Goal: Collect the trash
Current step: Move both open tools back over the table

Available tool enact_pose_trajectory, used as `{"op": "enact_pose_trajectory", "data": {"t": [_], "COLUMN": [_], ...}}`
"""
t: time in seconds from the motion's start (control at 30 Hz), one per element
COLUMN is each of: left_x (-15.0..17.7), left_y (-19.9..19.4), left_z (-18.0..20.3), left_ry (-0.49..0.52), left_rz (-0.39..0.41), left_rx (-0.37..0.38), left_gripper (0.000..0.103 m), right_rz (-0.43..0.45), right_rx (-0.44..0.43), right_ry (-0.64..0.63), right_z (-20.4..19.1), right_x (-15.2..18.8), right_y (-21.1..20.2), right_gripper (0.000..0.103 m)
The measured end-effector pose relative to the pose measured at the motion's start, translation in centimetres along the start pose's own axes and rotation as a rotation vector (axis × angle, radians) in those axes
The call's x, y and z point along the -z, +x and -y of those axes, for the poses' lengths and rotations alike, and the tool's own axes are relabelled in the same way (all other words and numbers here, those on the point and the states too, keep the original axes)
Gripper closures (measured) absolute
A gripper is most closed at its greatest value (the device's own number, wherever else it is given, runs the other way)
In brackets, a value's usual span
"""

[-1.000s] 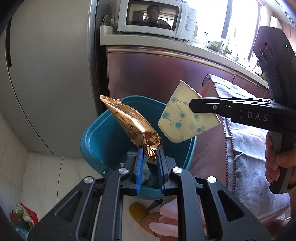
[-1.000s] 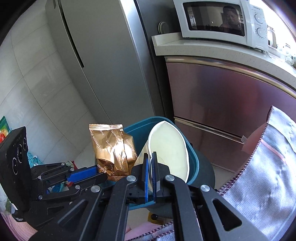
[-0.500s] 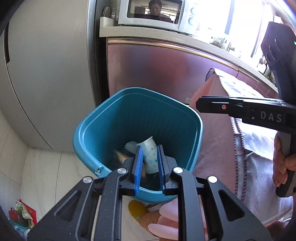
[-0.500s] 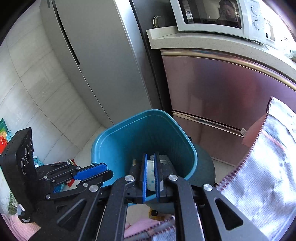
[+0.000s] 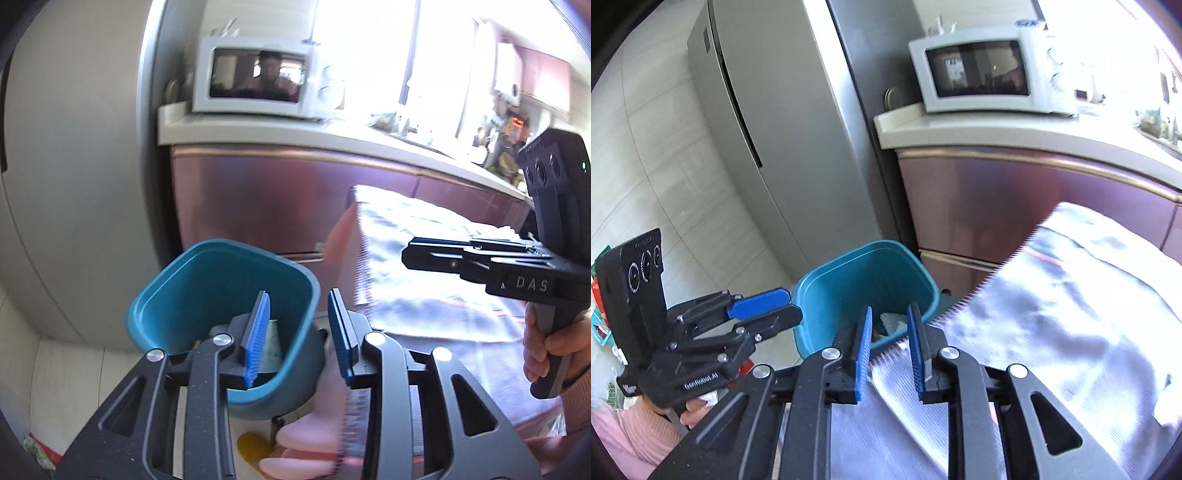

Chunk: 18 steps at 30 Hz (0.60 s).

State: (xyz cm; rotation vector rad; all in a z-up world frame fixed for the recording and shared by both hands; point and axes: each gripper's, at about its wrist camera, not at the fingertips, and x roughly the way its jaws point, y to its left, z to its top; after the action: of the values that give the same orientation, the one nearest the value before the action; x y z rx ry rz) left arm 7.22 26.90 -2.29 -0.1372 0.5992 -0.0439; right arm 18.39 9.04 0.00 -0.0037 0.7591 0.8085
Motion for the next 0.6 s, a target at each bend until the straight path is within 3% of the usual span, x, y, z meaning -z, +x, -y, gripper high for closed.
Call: {"op": "enact_pose_trajectory", "data": {"t": [0.27, 0.6], "left_x": [-1.0, -0.6], "left_y": [-1.1, 1.2], "left_z": [6.4, 15.7], "left_ry": [0.082, 0.197], "left_rz": [0.038, -0.025], "left_rx": [0.136, 0.277], "left_gripper": [0.063, 0.062], "right_rz": [0.061, 0.128], "right_rx": [0.083, 0.27], "right_ry": [0.098, 0.233], "right_z": [3.6, 8.9], "right_x": [4.2, 9.1], "right_y": [-6.9, -14.4], "right_gripper": [0.077, 0.075]}}
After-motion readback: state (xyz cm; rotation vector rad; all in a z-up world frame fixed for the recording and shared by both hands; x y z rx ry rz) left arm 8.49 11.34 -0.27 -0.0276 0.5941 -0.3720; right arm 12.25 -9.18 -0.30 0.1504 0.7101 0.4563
